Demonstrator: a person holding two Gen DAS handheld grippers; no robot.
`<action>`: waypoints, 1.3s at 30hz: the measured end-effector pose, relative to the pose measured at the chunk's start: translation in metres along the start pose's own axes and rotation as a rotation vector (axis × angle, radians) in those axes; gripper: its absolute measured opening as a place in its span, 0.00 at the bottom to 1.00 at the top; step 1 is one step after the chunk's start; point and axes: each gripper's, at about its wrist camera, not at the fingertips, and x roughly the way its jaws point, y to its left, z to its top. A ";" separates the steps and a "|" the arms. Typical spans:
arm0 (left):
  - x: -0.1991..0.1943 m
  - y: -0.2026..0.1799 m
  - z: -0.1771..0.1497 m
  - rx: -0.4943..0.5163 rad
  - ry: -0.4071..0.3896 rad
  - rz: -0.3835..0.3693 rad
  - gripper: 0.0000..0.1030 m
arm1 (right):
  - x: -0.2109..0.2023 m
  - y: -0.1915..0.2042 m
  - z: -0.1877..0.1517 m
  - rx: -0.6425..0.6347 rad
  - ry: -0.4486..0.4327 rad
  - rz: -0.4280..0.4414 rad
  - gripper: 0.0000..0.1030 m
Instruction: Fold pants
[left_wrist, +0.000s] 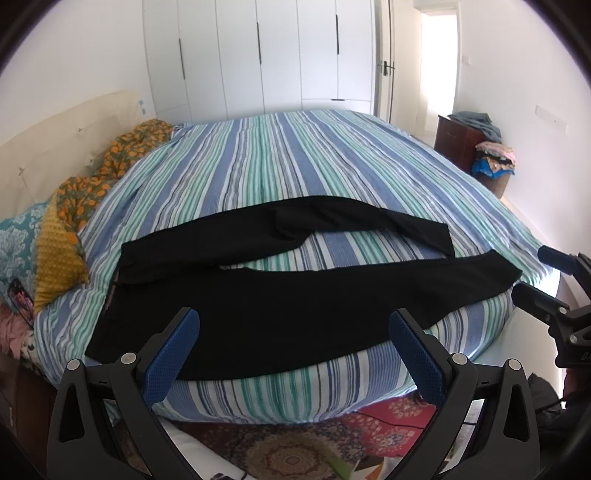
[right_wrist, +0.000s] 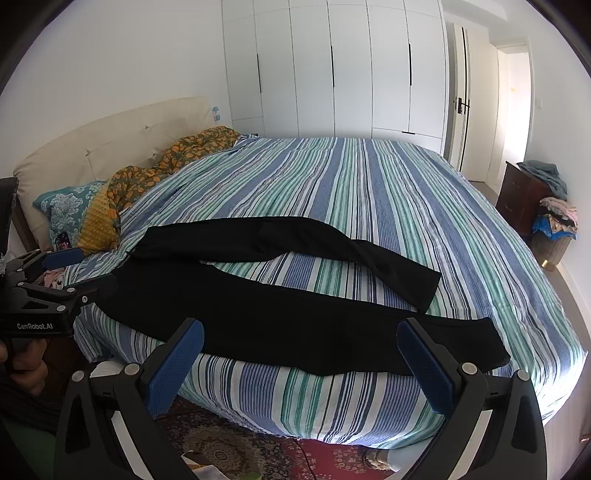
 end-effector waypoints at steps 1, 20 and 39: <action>0.000 0.000 0.000 -0.001 0.001 0.000 0.99 | 0.000 0.000 0.000 0.000 0.000 0.001 1.00; 0.001 -0.001 -0.001 0.000 0.005 -0.003 0.99 | 0.003 0.001 -0.002 0.001 0.016 0.003 1.00; 0.002 -0.003 -0.003 0.001 0.009 -0.005 0.99 | 0.006 0.004 -0.003 -0.005 0.023 0.015 1.00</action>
